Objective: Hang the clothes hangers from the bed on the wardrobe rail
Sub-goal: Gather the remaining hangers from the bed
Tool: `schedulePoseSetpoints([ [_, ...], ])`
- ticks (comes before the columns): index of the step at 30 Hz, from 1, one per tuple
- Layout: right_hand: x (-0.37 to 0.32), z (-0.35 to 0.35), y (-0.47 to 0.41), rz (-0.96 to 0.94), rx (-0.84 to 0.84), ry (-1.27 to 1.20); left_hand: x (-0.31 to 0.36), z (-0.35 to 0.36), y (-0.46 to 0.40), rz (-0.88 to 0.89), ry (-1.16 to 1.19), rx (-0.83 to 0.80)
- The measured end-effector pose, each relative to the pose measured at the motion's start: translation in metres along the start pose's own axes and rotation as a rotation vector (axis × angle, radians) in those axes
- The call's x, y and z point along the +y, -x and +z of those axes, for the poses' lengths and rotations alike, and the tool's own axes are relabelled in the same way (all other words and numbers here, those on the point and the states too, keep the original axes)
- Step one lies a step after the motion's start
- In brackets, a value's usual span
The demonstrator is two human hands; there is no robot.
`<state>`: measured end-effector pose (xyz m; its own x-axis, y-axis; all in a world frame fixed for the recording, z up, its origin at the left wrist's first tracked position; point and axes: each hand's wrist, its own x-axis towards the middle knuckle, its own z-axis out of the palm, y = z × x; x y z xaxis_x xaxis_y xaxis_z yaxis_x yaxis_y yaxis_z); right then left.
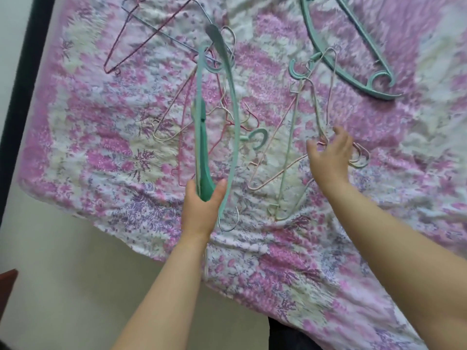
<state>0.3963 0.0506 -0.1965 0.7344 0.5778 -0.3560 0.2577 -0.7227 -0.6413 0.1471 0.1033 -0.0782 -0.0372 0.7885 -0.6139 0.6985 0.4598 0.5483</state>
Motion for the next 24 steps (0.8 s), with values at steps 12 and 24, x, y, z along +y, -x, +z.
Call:
schedulePoseSetpoints([
  [12, -0.013, 0.045, -0.022, 0.243, -0.411, 0.448, 0.034, 0.015, -0.127, 0.234, -0.586, 0.156],
  [24, -0.015, 0.077, -0.048, 0.047, -0.522, 0.789, 0.039, 0.052, -0.223, 0.289, -1.095, -0.103],
])
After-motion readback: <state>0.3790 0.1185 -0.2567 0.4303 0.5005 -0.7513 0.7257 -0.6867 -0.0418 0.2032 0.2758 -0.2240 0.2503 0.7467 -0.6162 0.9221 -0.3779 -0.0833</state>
